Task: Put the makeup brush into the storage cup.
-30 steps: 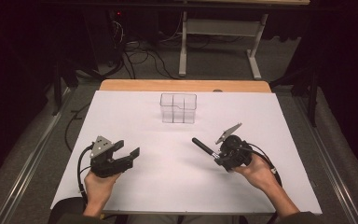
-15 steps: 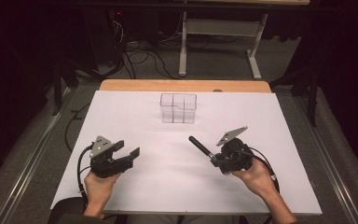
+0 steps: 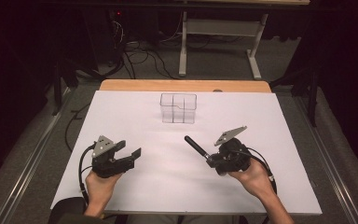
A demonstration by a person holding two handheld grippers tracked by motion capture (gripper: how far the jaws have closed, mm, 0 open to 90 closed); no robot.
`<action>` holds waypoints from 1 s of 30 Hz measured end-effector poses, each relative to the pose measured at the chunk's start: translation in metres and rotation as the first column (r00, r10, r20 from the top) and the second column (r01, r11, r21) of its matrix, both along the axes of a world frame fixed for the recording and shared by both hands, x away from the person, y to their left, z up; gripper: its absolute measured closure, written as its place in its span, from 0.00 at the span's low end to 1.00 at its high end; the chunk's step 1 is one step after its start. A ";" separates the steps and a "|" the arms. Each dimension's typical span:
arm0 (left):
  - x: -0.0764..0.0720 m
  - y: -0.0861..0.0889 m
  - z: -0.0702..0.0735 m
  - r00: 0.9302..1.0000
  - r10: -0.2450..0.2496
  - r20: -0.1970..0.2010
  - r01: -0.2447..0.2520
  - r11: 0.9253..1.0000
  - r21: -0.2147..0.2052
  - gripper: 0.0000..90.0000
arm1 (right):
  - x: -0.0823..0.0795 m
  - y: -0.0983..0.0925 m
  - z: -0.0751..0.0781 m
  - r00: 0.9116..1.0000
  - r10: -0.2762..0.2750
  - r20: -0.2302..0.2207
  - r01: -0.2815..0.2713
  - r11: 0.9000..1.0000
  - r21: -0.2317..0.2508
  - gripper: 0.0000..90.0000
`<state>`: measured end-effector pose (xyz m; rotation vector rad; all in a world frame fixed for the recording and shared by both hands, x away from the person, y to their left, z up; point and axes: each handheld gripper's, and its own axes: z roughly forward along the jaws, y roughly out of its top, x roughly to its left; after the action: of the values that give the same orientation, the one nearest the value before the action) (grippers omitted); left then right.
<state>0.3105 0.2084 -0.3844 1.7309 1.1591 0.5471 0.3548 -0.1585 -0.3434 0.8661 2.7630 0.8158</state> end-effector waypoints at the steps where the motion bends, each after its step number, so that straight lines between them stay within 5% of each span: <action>1: -0.001 -0.002 0.000 1.000 -0.003 0.007 0.003 1.000 0.011 0.34 | 0.001 0.000 -0.002 1.000 0.003 -0.001 -0.003 1.000 -0.002 0.80; 14: 0.002 -0.005 0.005 1.000 -0.015 0.024 0.015 1.000 -0.006 0.33 | 0.003 -0.009 -0.005 1.000 -0.027 -0.008 0.027 1.000 0.016 0.80; 30: 0.009 -0.025 0.019 0.994 -0.098 0.057 0.098 0.995 0.006 0.35 | 0.001 -0.006 -0.003 1.000 -0.020 0.011 0.020 1.000 0.001 0.80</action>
<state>0.3194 0.1832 -0.3659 1.7534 1.0279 0.5353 0.3558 -0.1646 -0.3467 0.8845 2.7401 0.8168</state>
